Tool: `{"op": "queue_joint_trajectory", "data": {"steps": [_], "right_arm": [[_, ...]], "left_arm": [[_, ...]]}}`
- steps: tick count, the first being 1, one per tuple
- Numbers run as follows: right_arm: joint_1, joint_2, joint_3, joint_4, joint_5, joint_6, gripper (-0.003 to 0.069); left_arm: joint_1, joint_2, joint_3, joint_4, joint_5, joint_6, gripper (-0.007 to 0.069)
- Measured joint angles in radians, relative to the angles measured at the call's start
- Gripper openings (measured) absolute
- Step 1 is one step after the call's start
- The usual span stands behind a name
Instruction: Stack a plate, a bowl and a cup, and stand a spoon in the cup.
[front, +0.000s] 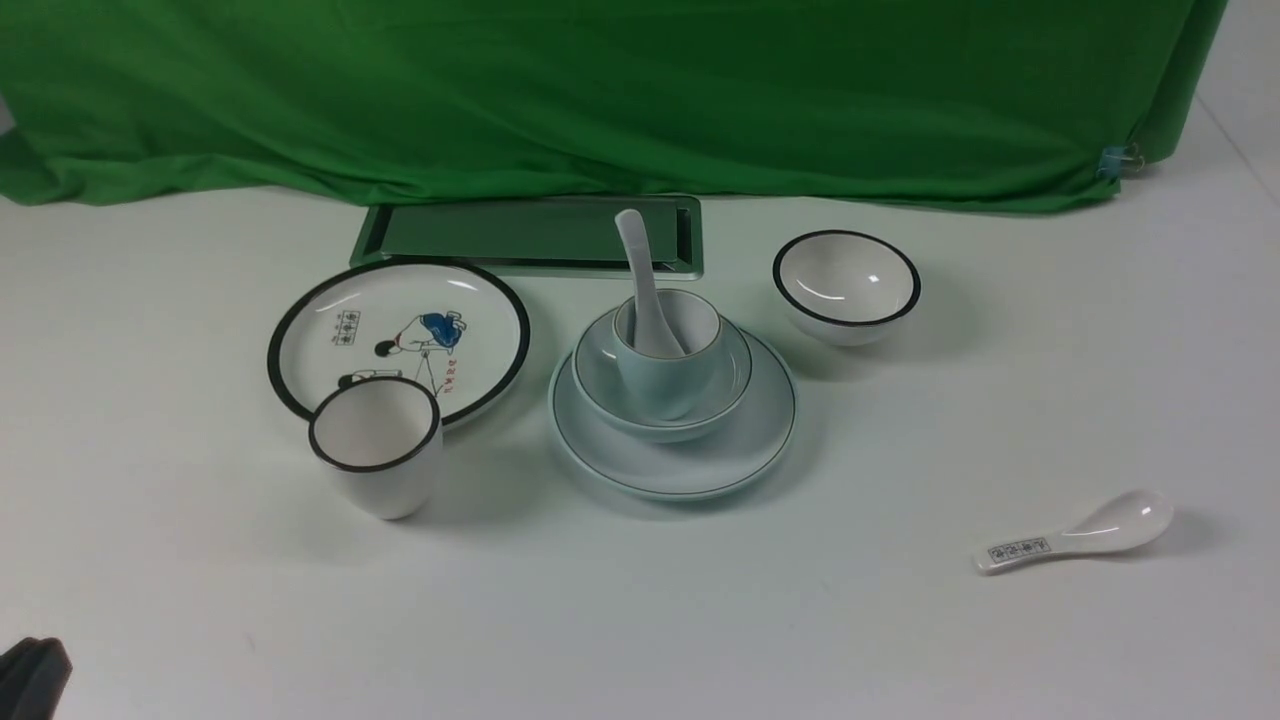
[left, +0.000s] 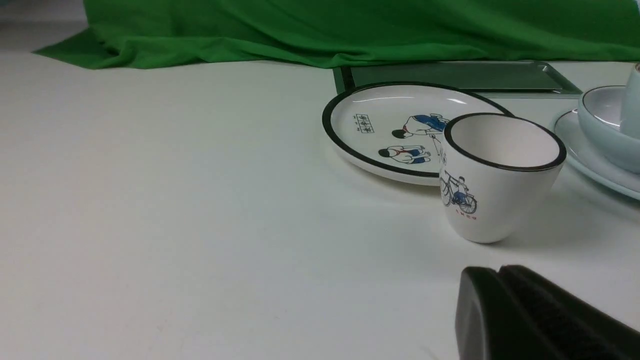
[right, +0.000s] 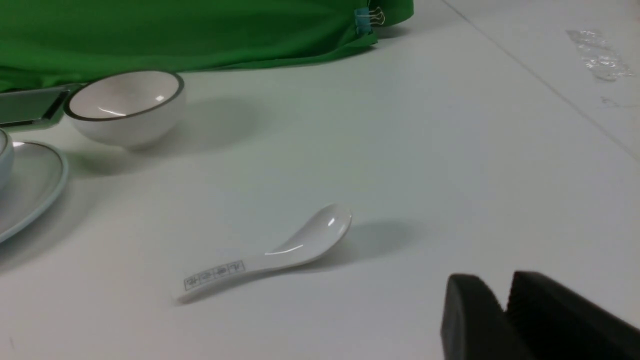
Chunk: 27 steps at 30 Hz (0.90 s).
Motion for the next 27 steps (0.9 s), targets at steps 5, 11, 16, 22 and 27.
{"op": "queue_joint_trajectory", "data": {"steps": [5,11,16,22,27], "right_arm": [[0.0,0.0,0.0,0.0,0.0,0.0,0.0174],[0.0,0.0,0.0,0.0,0.0,0.0,0.0186],[0.0,0.0,0.0,0.0,0.0,0.0,0.0195],[0.0,0.0,0.0,0.0,0.0,0.0,0.0199],[0.0,0.0,0.0,0.0,0.0,0.0,0.0215]], "left_arm": [[0.001,0.0,0.0,-0.011,-0.01,-0.001,-0.0029],[0.002,0.0,0.0,-0.01,-0.011,-0.001,-0.0029],[0.007,0.0,0.0,0.061,-0.013,-0.001,-0.0029],[0.062,0.0,0.0,0.07,-0.014,-0.001,-0.0029],[0.089,0.0,0.0,0.076,-0.014,-0.001,-0.0029]]}}
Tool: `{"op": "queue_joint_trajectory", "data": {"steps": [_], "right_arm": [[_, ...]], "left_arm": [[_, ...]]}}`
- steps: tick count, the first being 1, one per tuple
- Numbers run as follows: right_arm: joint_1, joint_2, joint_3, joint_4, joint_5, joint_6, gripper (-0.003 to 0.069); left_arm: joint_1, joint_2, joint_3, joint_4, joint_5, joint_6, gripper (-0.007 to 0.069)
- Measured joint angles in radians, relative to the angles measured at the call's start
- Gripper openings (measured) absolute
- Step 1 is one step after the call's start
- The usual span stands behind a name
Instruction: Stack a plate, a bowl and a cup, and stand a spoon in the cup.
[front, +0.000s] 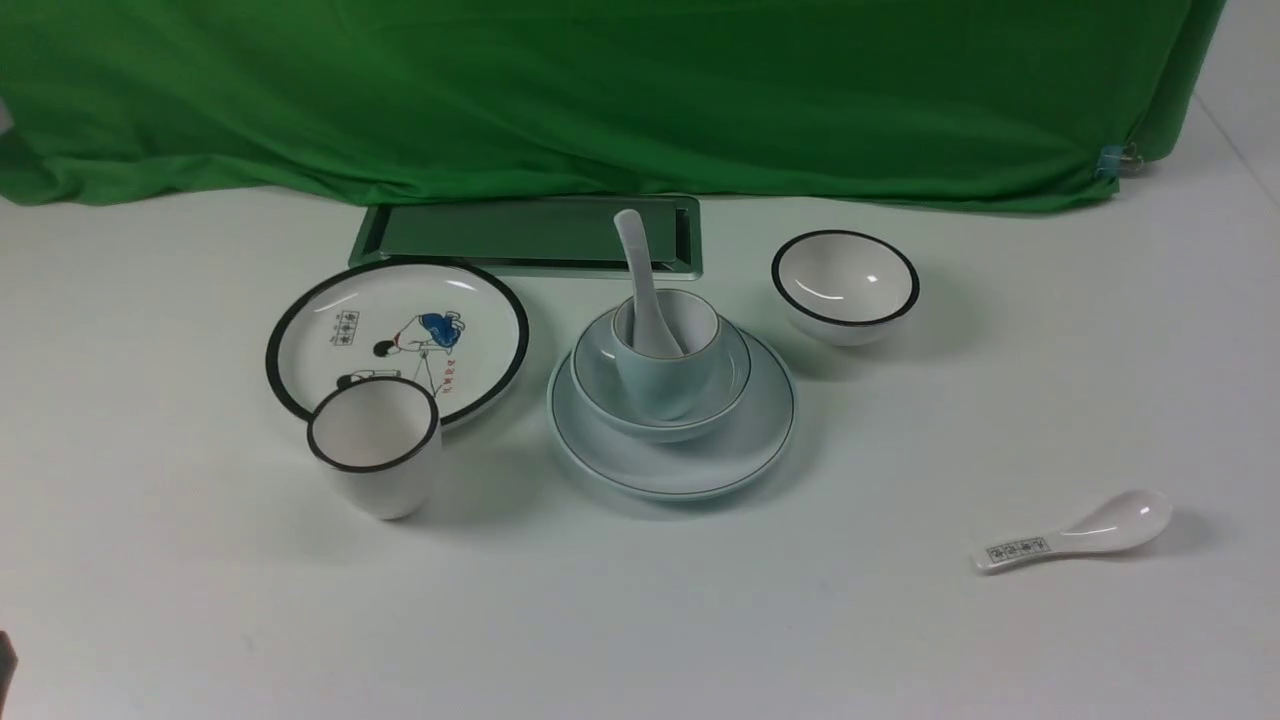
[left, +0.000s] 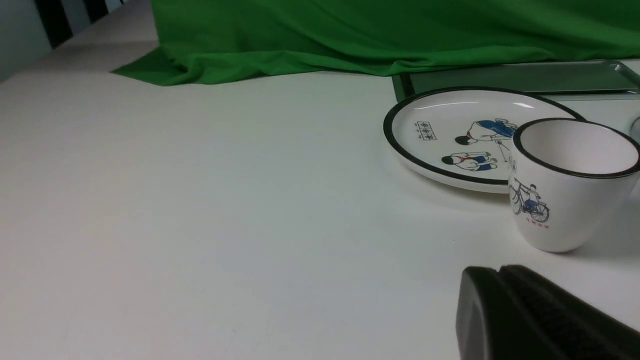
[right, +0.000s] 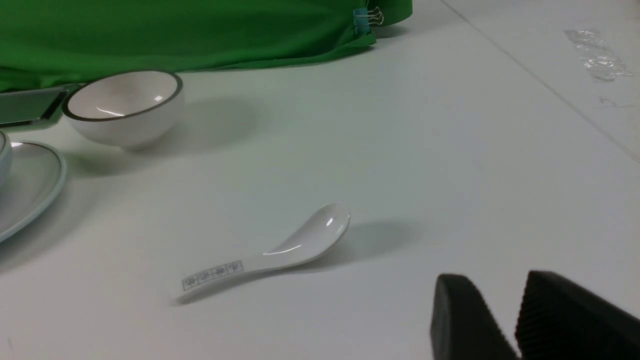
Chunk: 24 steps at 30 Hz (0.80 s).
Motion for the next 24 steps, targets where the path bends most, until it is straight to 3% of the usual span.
{"op": "queue_joint_trajectory", "data": {"steps": [8,24], "right_arm": [[0.0,0.0,0.0,0.0,0.0,0.0,0.0235],[0.0,0.0,0.0,0.0,0.0,0.0,0.0244]], "left_arm": [[-0.051,0.0,0.0,0.001,0.0,0.0,-0.0029],[-0.051,0.0,0.0,0.001,0.0,0.0,-0.0029]]}}
